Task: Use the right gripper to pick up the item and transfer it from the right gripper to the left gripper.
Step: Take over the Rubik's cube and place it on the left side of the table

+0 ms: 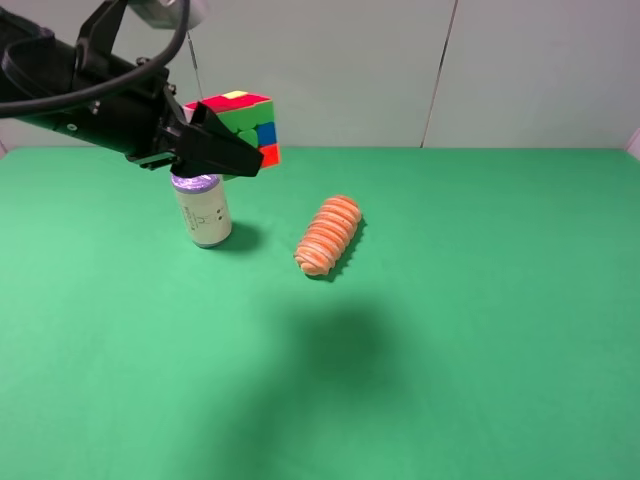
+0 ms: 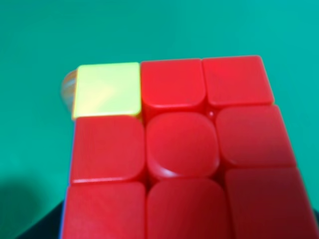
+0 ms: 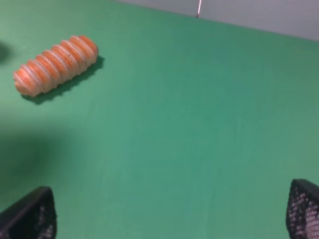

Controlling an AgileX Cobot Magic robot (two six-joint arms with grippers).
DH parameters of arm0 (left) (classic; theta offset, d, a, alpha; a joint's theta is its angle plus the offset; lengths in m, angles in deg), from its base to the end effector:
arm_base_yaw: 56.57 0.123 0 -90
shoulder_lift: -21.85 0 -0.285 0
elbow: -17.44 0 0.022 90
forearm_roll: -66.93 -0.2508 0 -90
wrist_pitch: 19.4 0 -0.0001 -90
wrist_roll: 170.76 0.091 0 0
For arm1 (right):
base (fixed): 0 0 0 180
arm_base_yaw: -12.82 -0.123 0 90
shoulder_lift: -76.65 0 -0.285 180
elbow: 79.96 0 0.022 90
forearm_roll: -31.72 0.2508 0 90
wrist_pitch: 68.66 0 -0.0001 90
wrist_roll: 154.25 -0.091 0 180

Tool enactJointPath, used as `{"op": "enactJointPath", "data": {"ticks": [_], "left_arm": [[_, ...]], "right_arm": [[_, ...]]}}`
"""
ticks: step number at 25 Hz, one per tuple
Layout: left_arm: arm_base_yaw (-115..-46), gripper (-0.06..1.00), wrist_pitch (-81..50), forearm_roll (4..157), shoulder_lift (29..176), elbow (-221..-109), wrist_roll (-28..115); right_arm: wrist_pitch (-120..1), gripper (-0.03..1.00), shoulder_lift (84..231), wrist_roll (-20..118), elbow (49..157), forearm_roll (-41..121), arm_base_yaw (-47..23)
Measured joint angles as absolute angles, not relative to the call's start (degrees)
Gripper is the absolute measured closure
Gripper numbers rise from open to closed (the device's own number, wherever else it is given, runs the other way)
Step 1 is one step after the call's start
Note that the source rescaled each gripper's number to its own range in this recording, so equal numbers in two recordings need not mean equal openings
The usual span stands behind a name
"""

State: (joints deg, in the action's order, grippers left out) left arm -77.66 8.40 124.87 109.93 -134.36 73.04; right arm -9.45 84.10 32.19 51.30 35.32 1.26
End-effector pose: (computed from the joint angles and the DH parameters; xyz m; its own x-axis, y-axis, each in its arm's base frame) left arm 0.2550 -0.1370 0.2607 -0.5198 0.3562 -0.7765 0.6959 0.7037 -0.1430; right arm -0.0053 0.0039 0.2788 -0.3983 -0.1631 -0.9027 -0.2807 0.9585 -0.0494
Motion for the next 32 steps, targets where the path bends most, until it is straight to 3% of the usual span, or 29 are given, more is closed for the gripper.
{"op": "enactJointPath", "data": {"ticks": [7,16,32], "left_arm": [[-72.6,0.94,5.9,124.9,109.9,-129.5,71.2],[-72.2,0.94,6.3,122.8,109.8,-124.1,69.3],[-72.2,0.94,7.3,76.1,109.8,-121.5,29.2]], "right_arm": [[-9.5,-0.03,84.1,32.2,51.3,35.3,1.3],[-9.5,-0.03,84.1,32.2,51.3,35.3,1.3],[-9.5,-0.03,84.1,32.2,51.3,35.3,1.3]]}}
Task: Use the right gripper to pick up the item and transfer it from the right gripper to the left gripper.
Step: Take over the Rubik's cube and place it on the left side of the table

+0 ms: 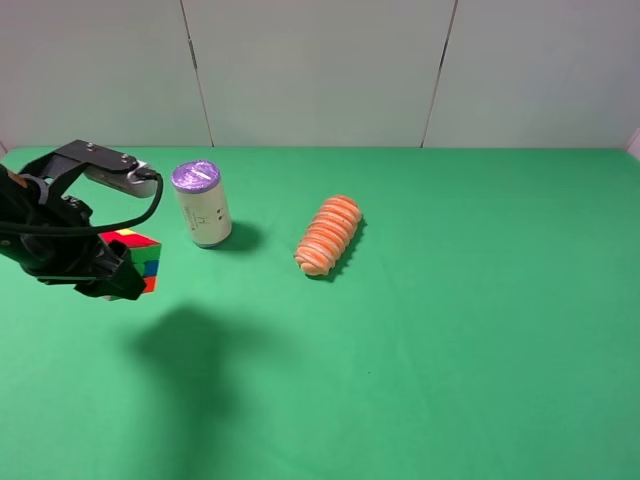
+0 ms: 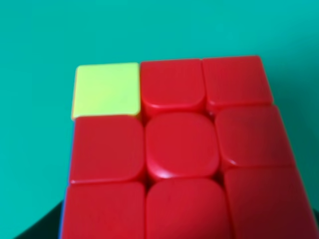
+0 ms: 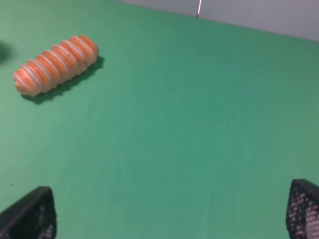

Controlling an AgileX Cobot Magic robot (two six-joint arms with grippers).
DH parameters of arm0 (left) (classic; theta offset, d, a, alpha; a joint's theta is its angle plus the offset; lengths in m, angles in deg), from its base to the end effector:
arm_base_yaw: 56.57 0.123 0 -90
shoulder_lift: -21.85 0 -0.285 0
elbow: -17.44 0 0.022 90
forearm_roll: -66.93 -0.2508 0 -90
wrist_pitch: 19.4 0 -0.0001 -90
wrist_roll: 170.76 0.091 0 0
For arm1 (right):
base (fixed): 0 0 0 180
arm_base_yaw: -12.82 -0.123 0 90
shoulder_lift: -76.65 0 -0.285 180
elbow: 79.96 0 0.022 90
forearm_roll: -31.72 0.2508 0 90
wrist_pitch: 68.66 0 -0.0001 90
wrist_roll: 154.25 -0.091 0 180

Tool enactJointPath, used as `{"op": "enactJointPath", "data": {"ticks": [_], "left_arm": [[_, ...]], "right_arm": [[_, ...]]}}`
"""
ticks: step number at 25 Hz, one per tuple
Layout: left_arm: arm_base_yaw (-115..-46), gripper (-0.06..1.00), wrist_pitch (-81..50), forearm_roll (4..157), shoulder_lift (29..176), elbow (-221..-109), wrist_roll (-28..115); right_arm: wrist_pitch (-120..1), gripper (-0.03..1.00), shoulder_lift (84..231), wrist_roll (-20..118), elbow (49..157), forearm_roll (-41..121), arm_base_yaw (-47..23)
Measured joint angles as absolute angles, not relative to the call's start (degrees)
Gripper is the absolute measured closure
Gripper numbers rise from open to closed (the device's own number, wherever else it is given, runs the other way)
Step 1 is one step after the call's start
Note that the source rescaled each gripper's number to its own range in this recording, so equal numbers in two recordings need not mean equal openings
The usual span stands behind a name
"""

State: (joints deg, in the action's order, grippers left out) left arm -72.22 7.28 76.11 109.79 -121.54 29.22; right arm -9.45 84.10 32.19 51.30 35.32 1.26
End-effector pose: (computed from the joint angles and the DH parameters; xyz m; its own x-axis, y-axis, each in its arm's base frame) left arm 0.2259 -0.0701 0.1847 -0.7960 0.4342 -0.4217 0.4700 0.8824 0.0213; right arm -0.0053 0.0039 0.2788 -0.3983 -0.1631 -0.9027 -0.2807 0.9585 -0.0494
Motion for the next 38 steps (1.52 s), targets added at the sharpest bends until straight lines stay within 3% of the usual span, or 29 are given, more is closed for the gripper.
{"op": "enactJointPath", "data": {"ticks": [8,19,38], "left_arm": [[-72.2,0.94,1.7,62.4,109.8,-121.5,15.1],[-63.5,0.94,-5.5,61.9,109.7,-117.2,13.9],[-63.3,0.94,-13.9,61.9,109.6,-111.3,11.7]], "right_arm": [[-9.5,-0.03,84.1,32.2,51.3,35.3,1.3],[-9.5,-0.03,84.1,32.2,51.3,35.3,1.3],[-9.5,-0.03,84.1,32.2,51.3,35.3,1.3]]}}
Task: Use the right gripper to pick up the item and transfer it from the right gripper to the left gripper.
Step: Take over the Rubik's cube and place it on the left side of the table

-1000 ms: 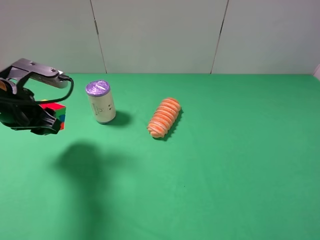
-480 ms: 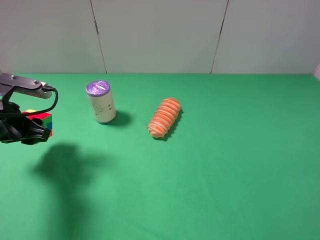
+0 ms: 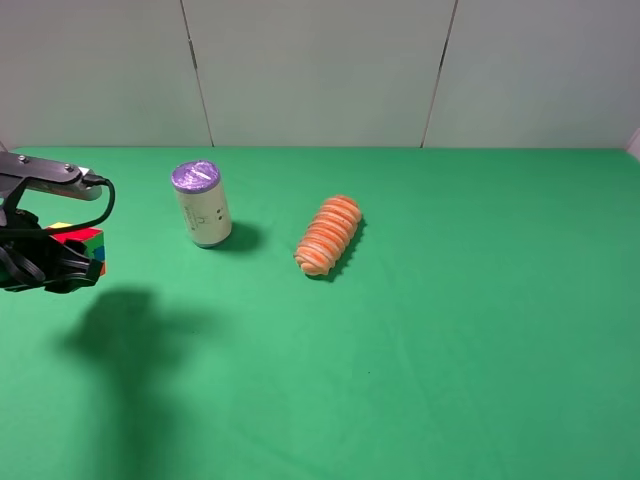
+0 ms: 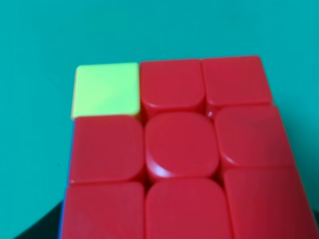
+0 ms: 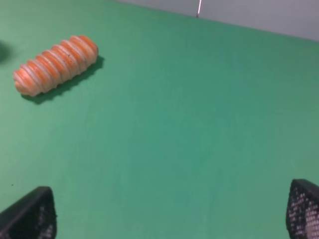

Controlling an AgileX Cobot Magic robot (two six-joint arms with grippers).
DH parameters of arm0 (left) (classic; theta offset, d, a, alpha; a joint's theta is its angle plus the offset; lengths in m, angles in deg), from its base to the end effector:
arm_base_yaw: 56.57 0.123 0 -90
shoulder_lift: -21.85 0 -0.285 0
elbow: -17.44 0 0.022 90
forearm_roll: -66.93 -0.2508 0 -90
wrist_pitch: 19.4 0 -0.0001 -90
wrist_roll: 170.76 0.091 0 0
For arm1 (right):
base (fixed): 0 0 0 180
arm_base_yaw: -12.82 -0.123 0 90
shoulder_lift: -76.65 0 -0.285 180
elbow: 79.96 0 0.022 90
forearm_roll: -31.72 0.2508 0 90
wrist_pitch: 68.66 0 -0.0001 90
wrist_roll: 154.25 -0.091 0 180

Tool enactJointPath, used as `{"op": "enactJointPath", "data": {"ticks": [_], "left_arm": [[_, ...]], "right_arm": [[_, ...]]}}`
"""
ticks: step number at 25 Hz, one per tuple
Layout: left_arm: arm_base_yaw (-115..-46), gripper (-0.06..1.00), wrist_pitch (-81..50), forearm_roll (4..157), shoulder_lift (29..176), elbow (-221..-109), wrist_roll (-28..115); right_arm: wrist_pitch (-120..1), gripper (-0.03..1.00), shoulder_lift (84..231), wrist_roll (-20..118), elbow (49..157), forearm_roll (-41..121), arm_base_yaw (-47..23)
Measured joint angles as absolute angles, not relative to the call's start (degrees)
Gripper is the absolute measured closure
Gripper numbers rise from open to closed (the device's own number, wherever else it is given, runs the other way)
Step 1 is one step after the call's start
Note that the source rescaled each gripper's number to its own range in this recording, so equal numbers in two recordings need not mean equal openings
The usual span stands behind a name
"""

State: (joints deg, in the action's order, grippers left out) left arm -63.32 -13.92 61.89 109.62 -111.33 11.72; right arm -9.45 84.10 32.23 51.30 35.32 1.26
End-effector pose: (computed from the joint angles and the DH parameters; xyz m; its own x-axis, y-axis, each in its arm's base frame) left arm 0.2214 -0.0254 0.1588 -0.7864 0.2245 -0.5754 0.2172 0.9726 0.0826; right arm -0.0053 0.0039 0.2788 -0.3981 -0.1638 -0.9026 -0.2809 0.9584 -0.0500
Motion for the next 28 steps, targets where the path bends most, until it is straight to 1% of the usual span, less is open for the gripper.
{"op": "enactJointPath", "data": {"ticks": [3,4,5,8,9,11,13,17,28], "left_arm": [[-63.3,0.94,-13.9,61.9,109.6,-111.3,11.7],[-63.3,0.92,-13.7,61.9,109.6,-111.3,11.7],[-63.3,0.79,-13.7,61.9,109.6,-111.3,11.7],[-63.3,0.24,-13.7,61.9,109.6,-111.3,11.7],[-63.3,0.13,-13.7,61.9,109.6,-111.3,11.7],[-63.3,0.02,-13.8,61.9,109.6,-111.3,11.7],[-63.3,-0.02,-14.0,61.9,109.6,-111.3,11.7],[-63.3,-0.05,-14.3,61.9,109.6,-111.3,11.7],[-63.3,-0.05,-13.8,61.9,109.6,-111.6,11.7]], "right_arm": [[-9.5,-0.03,84.1,32.2,51.3,35.3,1.3],[-9.5,-0.03,84.1,32.2,51.3,35.3,1.3],[-9.5,-0.03,84.1,32.2,51.3,35.3,1.3],[-9.5,-0.03,84.1,32.2,51.3,35.3,1.3],[-9.5,-0.03,84.1,32.2,51.3,35.3,1.3],[-9.5,-0.03,84.1,32.2,51.3,35.3,1.3],[-9.5,-0.03,84.1,32.2,51.3,35.3,1.3],[-9.5,-0.03,84.1,32.2,51.3,35.3,1.3],[-9.5,-0.03,84.1,32.2,51.3,35.3,1.3]]}}
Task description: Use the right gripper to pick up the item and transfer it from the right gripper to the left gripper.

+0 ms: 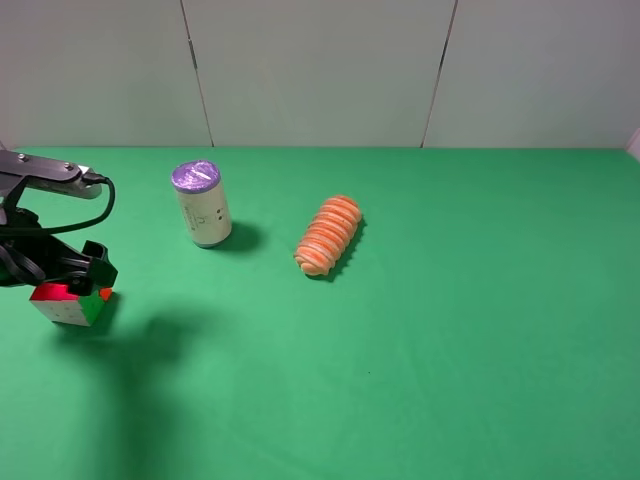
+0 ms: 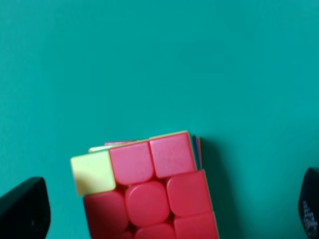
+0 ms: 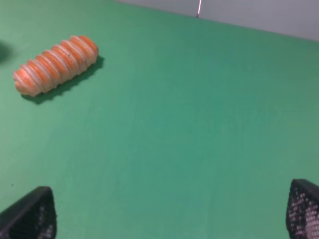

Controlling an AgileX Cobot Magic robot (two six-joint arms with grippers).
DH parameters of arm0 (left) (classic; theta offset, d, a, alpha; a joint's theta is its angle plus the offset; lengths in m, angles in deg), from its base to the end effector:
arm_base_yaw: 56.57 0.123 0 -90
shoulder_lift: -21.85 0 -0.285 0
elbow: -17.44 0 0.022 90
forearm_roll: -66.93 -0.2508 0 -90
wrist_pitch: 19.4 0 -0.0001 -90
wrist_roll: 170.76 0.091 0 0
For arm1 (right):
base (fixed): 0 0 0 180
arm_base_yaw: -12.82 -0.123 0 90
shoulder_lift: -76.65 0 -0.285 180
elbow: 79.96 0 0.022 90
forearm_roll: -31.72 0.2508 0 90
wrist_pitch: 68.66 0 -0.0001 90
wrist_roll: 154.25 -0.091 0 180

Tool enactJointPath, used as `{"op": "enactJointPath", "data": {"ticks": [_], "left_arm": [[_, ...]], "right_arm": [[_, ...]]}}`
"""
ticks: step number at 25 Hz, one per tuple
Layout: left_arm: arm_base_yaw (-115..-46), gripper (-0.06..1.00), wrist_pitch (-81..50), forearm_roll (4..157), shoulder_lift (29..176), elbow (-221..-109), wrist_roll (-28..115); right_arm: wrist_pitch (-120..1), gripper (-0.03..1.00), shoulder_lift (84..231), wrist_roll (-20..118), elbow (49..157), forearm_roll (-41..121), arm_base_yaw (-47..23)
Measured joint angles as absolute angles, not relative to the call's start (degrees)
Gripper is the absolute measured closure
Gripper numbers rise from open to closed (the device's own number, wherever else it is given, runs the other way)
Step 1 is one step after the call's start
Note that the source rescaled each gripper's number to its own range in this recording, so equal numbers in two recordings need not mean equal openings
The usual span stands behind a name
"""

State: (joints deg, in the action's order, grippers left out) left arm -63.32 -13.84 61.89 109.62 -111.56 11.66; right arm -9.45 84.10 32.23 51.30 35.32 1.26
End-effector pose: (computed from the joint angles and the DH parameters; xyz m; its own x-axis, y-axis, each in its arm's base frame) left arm 0.2223 -0.0255 0.1597 -0.7852 0.2233 -0.5776 0.2160 0.9729 0.0824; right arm -0.0053 0.0039 0.2788 -0.3981 -0.1638 -0.9026 -0.2809 0.9584 -0.0500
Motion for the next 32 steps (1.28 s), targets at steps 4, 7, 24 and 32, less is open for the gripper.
{"op": "enactJointPath", "data": {"ticks": [4,7,24,32], "left_arm": [[-63.3,-0.05,-8.0,61.9,109.7,-114.4,11.7],[-63.3,-0.05,-0.1,61.9,109.7,-119.2,11.7],[-63.3,-0.05,31.6,61.9,91.3,-134.9,10.8],[-63.3,-0.05,37.7,63.2,76.0,-133.7,10.8]], "right_arm": [[-9.5,-0.03,84.1,32.2,51.3,35.3,1.3],[-9.5,-0.03,84.1,32.2,51.3,35.3,1.3],[-9.5,-0.03,84.1,32.2,51.3,35.3,1.3],[-9.5,-0.03,84.1,32.2,51.3,35.3,1.3]]}}
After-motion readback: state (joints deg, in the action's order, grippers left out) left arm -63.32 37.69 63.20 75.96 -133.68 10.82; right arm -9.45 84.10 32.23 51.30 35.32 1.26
